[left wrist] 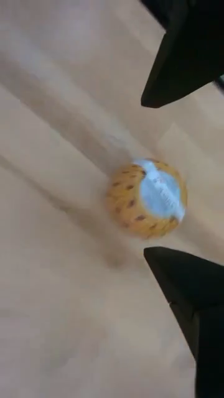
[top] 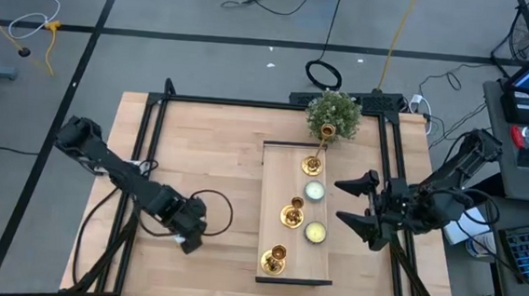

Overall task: Pick & Place candle stick holders
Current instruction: Put the orange patterned scented candle on the shelf

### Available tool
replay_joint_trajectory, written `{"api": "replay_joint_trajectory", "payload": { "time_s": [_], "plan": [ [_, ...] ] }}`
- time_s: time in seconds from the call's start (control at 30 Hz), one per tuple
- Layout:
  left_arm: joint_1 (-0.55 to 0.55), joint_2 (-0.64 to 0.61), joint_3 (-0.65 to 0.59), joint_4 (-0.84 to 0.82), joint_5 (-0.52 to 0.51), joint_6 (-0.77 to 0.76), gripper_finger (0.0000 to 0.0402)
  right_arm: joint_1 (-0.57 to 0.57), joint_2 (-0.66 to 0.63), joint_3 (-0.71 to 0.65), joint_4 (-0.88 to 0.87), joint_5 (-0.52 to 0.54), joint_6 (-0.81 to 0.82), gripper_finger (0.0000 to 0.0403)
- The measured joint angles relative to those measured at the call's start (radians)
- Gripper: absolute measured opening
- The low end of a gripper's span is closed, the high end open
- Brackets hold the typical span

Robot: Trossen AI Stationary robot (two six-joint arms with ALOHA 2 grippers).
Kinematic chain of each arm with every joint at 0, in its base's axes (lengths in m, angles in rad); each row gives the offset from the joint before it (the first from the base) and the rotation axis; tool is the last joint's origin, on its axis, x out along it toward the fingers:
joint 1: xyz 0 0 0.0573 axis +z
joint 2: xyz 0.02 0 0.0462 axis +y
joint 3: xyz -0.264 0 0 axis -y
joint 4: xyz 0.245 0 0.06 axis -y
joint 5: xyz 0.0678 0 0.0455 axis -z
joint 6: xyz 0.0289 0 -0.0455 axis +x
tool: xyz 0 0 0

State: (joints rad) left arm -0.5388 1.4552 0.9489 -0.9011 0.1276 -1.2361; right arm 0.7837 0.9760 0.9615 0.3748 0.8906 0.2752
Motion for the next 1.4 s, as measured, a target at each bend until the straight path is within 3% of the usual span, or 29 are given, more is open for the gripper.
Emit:
{"api": "replay_joint_trajectory", "payload": {
  "time_s": [0.17, 0.27, 0.47, 0.67, 0.87, 1.23, 1.4],
  "plan": [
    [-0.016, 0.024, -0.111, 0.171, 0.052, -0.287, 0.0387, -0.005, 0.000, 0.000, 0.003, -0.001, 0.000, 0.0393],
    [-0.028, 0.024, -0.125, 0.144, 0.021, -0.351, 0.0371, -0.005, 0.000, 0.000, 0.003, -0.001, 0.000, 0.0393],
    [-0.052, 0.024, -0.151, 0.174, 0.061, -0.416, 0.0369, -0.005, 0.000, 0.000, 0.003, -0.001, 0.000, 0.0393],
    [-0.068, 0.024, -0.156, 0.170, 0.062, -0.441, 0.0393, -0.005, 0.000, 0.000, 0.003, -0.002, 0.000, 0.0393],
    [-0.068, 0.024, -0.156, 0.173, 0.065, -0.444, 0.0388, -0.005, 0.000, 0.000, 0.003, -0.002, 0.000, 0.0393],
    [-0.070, 0.079, -0.156, 0.241, 0.109, -0.415, 0.0340, -0.005, 0.000, 0.000, 0.009, -0.002, 0.000, 0.0393],
    [-0.076, 0.143, -0.154, 0.332, 0.153, -0.406, 0.0289, -0.005, 0.000, 0.000, 0.010, -0.002, 0.000, 0.0393]
  ]
}}
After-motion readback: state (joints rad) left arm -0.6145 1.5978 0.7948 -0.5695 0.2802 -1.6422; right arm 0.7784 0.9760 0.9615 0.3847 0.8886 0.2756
